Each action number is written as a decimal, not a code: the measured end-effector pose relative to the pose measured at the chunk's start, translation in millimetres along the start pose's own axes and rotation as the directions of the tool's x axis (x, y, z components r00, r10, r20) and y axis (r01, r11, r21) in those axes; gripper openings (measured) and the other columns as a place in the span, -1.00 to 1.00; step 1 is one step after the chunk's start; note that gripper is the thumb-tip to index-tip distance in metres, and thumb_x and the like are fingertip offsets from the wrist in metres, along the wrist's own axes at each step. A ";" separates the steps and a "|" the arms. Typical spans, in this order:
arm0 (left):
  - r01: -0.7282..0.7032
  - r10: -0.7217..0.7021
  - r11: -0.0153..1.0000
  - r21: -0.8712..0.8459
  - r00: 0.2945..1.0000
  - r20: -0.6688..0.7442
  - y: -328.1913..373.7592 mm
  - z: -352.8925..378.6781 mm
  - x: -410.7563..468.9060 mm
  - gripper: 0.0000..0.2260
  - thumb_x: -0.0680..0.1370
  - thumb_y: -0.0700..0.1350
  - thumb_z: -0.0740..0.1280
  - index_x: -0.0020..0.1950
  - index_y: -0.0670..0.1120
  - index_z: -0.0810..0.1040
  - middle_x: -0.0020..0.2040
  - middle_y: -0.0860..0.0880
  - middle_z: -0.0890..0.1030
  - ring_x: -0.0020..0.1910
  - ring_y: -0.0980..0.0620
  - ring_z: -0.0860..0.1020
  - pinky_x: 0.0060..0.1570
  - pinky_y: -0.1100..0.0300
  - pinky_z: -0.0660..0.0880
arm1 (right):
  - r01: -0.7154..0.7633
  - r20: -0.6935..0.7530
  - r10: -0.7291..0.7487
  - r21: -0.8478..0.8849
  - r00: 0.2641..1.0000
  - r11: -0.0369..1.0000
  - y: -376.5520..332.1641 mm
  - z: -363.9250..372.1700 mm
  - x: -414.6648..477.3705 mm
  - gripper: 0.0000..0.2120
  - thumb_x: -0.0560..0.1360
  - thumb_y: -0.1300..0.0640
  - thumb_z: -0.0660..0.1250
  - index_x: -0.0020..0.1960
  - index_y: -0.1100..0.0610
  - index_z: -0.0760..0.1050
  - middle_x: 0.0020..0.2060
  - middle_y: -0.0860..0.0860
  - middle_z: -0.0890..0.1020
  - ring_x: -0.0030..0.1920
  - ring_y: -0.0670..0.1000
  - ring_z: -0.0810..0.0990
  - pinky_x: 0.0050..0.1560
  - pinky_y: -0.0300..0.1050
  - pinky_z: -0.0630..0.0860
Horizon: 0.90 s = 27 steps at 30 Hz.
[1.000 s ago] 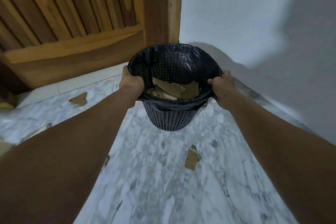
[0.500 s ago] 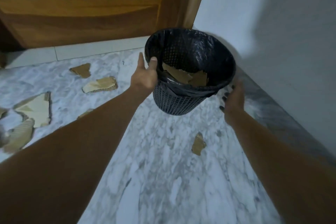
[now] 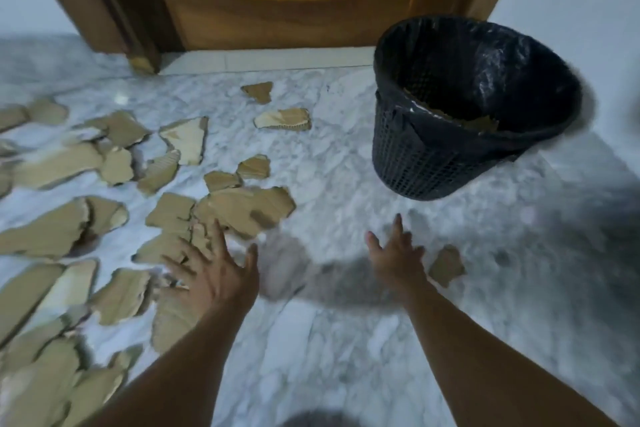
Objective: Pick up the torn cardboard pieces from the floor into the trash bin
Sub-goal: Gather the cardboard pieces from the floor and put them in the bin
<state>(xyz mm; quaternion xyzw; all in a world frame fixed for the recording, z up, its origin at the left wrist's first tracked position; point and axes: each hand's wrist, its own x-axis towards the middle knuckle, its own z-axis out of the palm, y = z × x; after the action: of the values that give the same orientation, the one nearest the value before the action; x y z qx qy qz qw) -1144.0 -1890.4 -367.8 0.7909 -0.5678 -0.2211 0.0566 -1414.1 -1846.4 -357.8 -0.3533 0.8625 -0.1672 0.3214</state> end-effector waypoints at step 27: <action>0.171 -0.148 0.985 0.023 0.905 -0.398 -133.2 -14.3 -22.2 -0.11 0.43 0.59 0.05 0.61 0.26 -0.23 0.68 -0.12 -0.14 0.64 -0.23 -0.15 0.46 -0.34 -0.30 | 0.613 0.471 -0.446 -0.295 0.761 0.733 -208.6 143.1 58.5 0.09 0.15 -0.75 0.13 0.54 -0.46 -0.24 0.66 0.04 -0.15 0.62 0.29 -0.11 0.53 0.41 -0.04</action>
<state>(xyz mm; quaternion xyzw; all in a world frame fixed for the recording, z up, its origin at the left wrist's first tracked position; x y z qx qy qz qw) -1027.5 -1825.7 -394.1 0.8643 -0.4842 -0.0447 0.1289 -1244.8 -2042.0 -381.3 -0.6752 0.6604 0.0118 0.3283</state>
